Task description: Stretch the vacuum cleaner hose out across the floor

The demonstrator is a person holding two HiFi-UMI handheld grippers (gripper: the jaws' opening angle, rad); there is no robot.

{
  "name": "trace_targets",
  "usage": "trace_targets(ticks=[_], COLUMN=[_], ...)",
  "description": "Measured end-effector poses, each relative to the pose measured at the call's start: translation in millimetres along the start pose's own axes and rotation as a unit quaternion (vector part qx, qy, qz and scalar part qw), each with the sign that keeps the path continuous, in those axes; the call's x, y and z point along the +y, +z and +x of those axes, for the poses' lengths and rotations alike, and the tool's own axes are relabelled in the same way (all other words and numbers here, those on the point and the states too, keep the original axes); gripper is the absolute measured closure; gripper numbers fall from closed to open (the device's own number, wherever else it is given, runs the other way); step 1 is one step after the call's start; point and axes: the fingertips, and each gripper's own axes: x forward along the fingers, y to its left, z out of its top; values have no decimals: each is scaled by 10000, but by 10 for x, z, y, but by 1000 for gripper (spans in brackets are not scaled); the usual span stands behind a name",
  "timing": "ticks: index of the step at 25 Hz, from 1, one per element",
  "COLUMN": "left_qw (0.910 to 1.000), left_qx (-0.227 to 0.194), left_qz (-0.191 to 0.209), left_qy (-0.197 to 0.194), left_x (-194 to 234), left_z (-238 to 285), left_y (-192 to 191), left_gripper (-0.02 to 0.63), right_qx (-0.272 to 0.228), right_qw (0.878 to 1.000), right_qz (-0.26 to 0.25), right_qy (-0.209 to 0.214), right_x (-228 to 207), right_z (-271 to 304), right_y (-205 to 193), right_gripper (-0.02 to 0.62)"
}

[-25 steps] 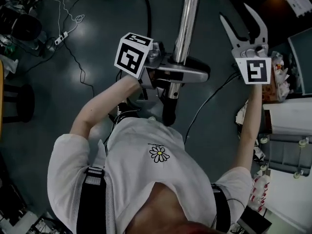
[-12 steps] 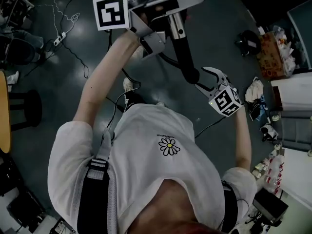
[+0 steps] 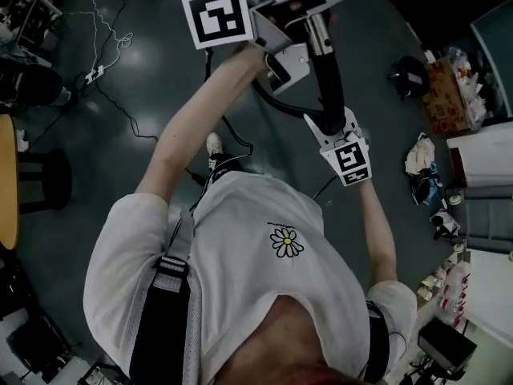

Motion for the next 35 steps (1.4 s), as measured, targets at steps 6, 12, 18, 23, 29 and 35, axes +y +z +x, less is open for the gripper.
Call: trace_targets(ticks=[6,12,18,23,29,35], left_qw=[9842,9638,9781,9838,9900,9928], left_qx=[-1137,-1523,-1049,-990,-373,85], left_qz=[78,570,196,-429,-952,-497], left_qy=[1352,2113,1789,1432,971,1090], left_x=[511,813,837,797,753,717], left_z=[-305,-415,-290,-288,-43,78], left_y=[179,140,126,53,-563,-899], left_gripper=[502,502,500,497,497,525], right_qx=[-323,499,308,243,2014,970], right_qw=[9708,9421,9846,9739,9768,9849], right_qz=[1964,2889,1697,2256,219,1056], right_qy=[-1343,-1626,-266,90,-694,-965], right_x=[-252,-196,131,91,-151,-532], right_z=[-47,26,-131,-595,-1320,-1785], right_y=[-155,-451,-292,-234,-650,-6], right_gripper=[397,399,399,397,397,397])
